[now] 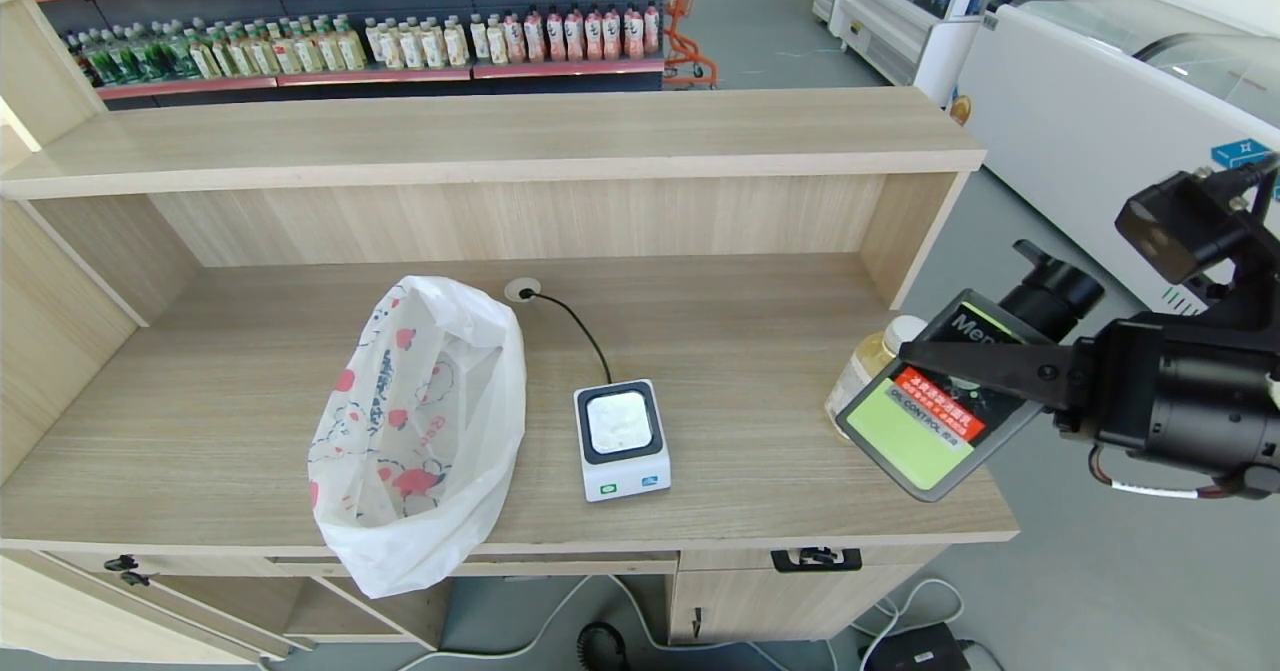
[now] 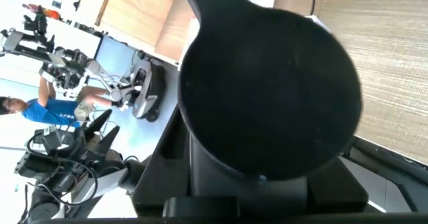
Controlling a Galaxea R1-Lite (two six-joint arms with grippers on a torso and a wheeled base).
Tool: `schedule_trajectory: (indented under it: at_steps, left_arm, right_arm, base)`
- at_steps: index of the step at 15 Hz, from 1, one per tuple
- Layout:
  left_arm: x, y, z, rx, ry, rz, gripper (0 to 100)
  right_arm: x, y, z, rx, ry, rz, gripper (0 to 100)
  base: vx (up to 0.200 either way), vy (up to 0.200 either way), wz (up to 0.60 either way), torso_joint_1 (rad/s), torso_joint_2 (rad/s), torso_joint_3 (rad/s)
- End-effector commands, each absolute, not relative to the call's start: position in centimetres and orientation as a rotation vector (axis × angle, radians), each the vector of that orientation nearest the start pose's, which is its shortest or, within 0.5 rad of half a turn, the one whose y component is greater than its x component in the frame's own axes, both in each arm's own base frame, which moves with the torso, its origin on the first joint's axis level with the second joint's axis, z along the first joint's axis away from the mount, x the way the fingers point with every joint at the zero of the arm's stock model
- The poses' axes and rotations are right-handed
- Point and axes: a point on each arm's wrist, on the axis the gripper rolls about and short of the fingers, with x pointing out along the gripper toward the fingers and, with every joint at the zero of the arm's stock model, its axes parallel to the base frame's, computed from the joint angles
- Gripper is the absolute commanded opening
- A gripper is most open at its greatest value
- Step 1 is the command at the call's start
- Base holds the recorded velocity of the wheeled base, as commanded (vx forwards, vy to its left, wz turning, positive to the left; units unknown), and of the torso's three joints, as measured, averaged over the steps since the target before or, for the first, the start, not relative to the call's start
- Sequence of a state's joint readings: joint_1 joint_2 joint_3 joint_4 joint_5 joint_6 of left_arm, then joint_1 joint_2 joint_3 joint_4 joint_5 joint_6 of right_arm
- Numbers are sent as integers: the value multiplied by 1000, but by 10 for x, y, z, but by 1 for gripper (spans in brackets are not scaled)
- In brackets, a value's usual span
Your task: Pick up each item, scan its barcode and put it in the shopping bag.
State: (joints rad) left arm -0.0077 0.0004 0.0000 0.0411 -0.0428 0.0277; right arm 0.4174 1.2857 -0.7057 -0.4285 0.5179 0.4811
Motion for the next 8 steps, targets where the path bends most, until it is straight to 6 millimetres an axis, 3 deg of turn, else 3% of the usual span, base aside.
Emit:
schedule_trajectory:
  at_steps: [1,8]
  left_arm:
    - [-23,-1,71,27,41,-51,100]
    - [-23,-1,71,30,41,-51,100]
  right_arm:
    - [181,95,243,451,374,890,0]
    - [192,96,240,453,399,880,0]
  base:
    - [0,200,0,-2,-2,-2]
    - [0,200,0,3,4,2]
